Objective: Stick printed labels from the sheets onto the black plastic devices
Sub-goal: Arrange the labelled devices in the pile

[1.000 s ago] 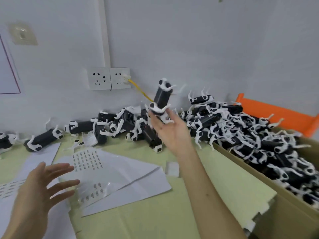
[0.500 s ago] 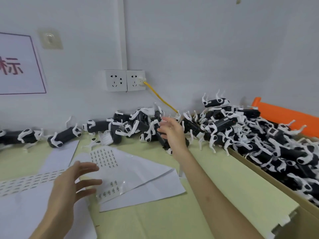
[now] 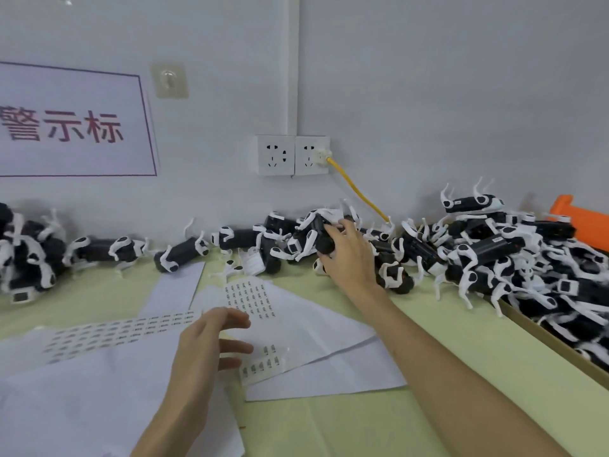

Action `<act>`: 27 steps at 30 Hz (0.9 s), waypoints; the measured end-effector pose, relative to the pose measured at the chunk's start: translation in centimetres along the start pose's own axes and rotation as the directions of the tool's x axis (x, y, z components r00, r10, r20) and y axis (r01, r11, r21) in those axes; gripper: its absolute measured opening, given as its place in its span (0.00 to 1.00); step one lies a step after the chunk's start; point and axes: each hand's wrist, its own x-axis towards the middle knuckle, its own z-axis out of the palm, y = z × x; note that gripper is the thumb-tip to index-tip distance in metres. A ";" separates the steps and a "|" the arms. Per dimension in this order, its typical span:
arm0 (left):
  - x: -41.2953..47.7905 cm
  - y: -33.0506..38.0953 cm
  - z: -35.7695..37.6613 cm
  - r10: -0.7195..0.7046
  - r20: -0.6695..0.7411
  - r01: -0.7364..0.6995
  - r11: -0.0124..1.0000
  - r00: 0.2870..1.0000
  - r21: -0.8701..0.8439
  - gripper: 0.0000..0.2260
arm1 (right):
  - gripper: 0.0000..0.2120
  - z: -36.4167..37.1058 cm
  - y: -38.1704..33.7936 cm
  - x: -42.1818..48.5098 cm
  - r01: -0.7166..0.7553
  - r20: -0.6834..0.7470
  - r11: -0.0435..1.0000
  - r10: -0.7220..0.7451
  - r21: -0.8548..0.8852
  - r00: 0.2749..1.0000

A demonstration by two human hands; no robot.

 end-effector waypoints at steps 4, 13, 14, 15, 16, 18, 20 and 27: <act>-0.2 0.2 -0.1 0.009 0.016 -0.009 1.000 1.000 0.027 0.15 | 0.25 0.0 0.2 -0.3 -0.036 -0.026 0.997 0.037 0.065 0.999; -0.9 0.1 0.1 0.010 0.121 -0.026 0.991 0.993 0.133 0.14 | 0.12 -1.3 0.4 1.3 -0.338 0.017 0.565 0.496 0.753 0.868; -0.9 0.2 0.1 0.013 0.121 -0.030 0.990 0.993 0.137 0.14 | 0.12 -1.6 0.4 1.6 -0.342 0.007 0.533 0.533 0.774 0.846; -1.0 0.2 0.1 0.015 0.123 -0.033 0.989 0.992 0.144 0.14 | 0.13 -1.7 0.6 1.8 -0.340 -0.034 0.575 0.541 0.745 0.840; -1.1 0.3 0.1 0.017 0.125 -0.037 0.987 0.992 0.154 0.14 | 0.16 -1.9 1.0 2.2 -0.360 -0.063 0.670 0.519 0.650 0.852; -1.3 0.2 0.2 0.024 0.130 -0.048 0.982 0.991 0.183 0.14 | 0.32 -2.2 2.1 2.8 -0.448 0.086 0.828 0.447 0.336 0.891; -1.3 0.1 0.3 0.030 0.136 -0.058 0.976 0.990 0.212 0.14 | 0.47 -2.8 2.5 3.4 -0.498 0.288 0.850 0.440 0.170 0.850; -1.3 -0.7 0.7 0.047 0.167 -0.093 0.954 0.985 0.285 0.12 | 0.35 -2.5 -2.3 3.0 0.114 -0.230 0.974 -0.068 0.194 0.971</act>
